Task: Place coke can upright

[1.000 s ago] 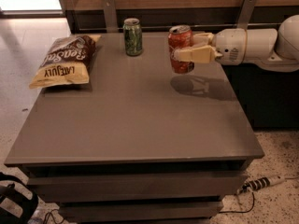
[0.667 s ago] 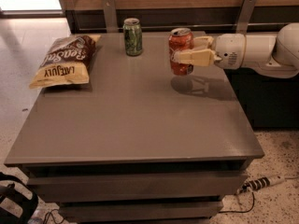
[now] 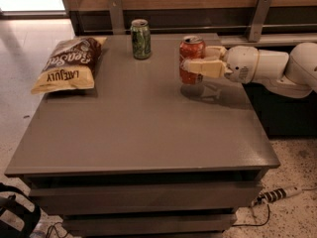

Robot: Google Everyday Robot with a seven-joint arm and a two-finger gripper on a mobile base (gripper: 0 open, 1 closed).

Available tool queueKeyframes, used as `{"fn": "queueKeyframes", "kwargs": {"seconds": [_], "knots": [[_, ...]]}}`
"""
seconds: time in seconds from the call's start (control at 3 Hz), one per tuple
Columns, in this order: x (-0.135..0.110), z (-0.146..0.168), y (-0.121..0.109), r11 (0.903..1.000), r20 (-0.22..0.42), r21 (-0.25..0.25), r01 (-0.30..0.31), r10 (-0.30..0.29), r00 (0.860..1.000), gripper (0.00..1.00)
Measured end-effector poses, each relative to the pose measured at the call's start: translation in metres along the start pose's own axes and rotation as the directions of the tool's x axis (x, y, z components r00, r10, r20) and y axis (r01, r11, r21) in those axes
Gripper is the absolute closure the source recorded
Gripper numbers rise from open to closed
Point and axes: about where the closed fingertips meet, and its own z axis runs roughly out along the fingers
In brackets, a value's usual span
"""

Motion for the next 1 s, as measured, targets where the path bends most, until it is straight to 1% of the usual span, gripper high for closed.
{"fn": "queueKeyframes", "kwargs": {"seconds": [0.33,1.0], "knots": [[0.006,0.001,-0.001,0.9997,0.009,0.024,0.004,-0.004,1.000,1.00],[0.017,0.005,0.000,0.9950,-0.004,0.100,0.005,-0.005,1.000,1.00]]}}
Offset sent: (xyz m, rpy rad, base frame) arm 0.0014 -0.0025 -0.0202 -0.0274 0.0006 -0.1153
